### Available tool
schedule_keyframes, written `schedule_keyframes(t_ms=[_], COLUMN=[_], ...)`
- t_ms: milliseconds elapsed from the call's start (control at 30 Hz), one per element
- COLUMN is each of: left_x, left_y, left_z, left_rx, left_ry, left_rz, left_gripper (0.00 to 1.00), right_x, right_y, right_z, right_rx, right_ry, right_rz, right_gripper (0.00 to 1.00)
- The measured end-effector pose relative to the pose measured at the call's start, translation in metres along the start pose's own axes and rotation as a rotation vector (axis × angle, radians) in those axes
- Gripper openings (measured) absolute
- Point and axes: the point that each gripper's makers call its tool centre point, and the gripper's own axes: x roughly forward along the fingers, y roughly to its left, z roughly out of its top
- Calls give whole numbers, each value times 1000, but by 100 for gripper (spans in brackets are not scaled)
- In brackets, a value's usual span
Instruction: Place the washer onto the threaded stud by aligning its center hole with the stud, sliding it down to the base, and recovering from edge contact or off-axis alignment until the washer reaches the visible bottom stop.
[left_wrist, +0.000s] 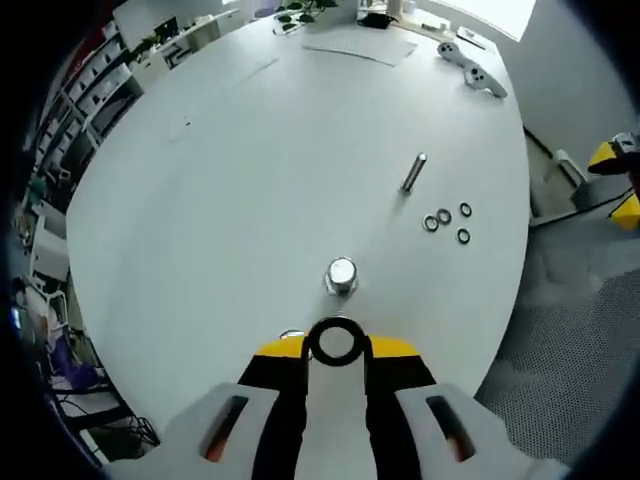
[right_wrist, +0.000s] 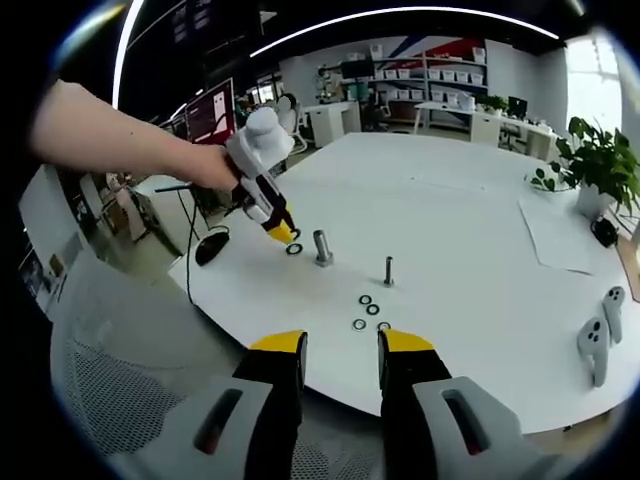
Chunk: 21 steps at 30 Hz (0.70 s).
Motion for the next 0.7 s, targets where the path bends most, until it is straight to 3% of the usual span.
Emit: schedule_keyframes(t_ms=[500, 700], left_x=[5, 12], left_y=[-3, -3], left_z=[28, 30], left_rx=[25, 52], left_ry=[-11, 9], left_rz=[-29, -31], left_gripper=[19, 19], right_x=[0, -1], right_y=[-1, -3], right_z=[0, 1], right_rx=[-13, -5], right_ry=[-3, -6], right_rz=[-5, -11], right_gripper=[31, 31])
